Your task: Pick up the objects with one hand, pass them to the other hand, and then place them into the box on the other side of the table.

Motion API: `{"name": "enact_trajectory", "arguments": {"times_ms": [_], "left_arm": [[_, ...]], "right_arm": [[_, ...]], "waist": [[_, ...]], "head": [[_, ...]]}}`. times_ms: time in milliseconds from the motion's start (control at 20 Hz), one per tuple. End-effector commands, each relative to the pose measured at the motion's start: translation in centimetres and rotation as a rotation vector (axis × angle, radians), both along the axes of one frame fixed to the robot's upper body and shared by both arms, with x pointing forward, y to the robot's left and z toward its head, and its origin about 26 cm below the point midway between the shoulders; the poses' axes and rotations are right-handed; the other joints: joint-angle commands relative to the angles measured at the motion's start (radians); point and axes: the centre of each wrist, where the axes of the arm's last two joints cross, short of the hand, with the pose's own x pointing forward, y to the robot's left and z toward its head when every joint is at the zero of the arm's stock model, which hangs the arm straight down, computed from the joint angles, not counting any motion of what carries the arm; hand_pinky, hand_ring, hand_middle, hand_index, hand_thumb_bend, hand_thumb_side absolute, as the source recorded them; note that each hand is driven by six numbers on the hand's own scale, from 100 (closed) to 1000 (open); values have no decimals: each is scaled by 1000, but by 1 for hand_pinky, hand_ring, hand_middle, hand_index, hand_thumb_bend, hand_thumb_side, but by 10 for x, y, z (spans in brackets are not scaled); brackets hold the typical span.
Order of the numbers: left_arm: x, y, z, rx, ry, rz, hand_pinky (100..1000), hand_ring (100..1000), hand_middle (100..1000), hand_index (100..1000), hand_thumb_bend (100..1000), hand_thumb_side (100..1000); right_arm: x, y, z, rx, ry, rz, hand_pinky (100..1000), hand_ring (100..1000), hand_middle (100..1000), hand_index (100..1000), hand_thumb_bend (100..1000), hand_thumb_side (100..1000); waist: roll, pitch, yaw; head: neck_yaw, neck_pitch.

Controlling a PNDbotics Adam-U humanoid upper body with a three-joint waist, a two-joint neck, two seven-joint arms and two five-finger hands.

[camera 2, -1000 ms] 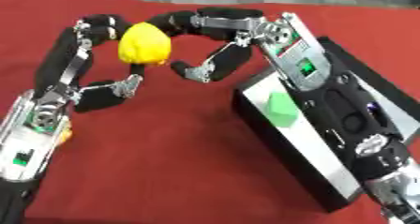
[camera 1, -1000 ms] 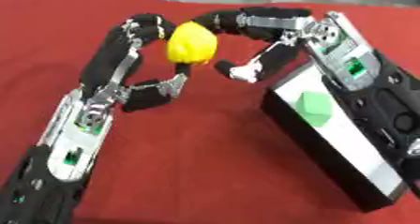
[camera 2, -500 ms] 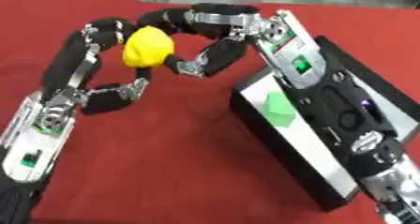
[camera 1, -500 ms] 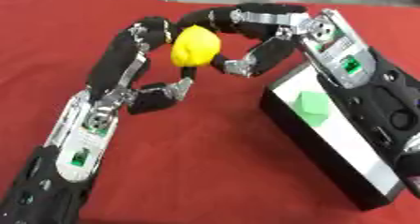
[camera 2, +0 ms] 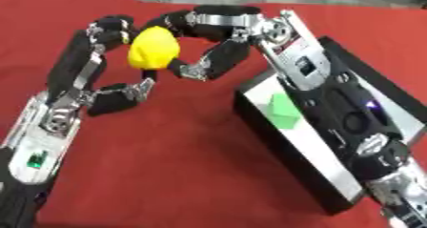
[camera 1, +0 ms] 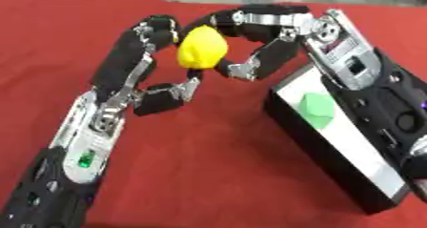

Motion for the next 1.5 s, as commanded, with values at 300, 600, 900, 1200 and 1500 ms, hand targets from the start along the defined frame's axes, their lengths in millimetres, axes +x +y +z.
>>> {"name": "enact_trajectory", "arguments": {"times_ms": [300, 600, 900, 1200, 1500], "left_arm": [[-2, -6, 9, -70, -52, -25, 830, 691, 502, 619, 100, 204], [0, -6, 5, -82, -31, -15, 834, 693, 504, 626, 100, 195], [2, -1, -1, -54, -1, 42, 864, 740, 580, 746, 224, 339], [4, 4, -9, -2, 26, 142, 899, 790, 640, 833, 531, 528], [6, 11, -17, 36, 56, 205, 908, 804, 657, 848, 623, 580]], "right_arm": [[-1, -1, 7, 18, 9, -13, 971, 973, 675, 775, 100, 121], [-2, -1, 7, 45, 67, -25, 972, 968, 649, 759, 100, 133], [-4, -4, 8, 56, 102, -46, 969, 960, 626, 744, 100, 100], [-5, -8, 11, 77, 127, -56, 969, 957, 614, 737, 100, 100], [-5, -13, 12, 86, 152, -74, 973, 959, 608, 733, 100, 100]], "waist": [[-13, -28, -1], [-13, -30, -3], [-11, -33, -6], [-8, -36, -11], [-3, -40, -16]], "head": [[-8, -2], [-11, 0], [-14, 2], [-17, 5], [-18, 8]]}}
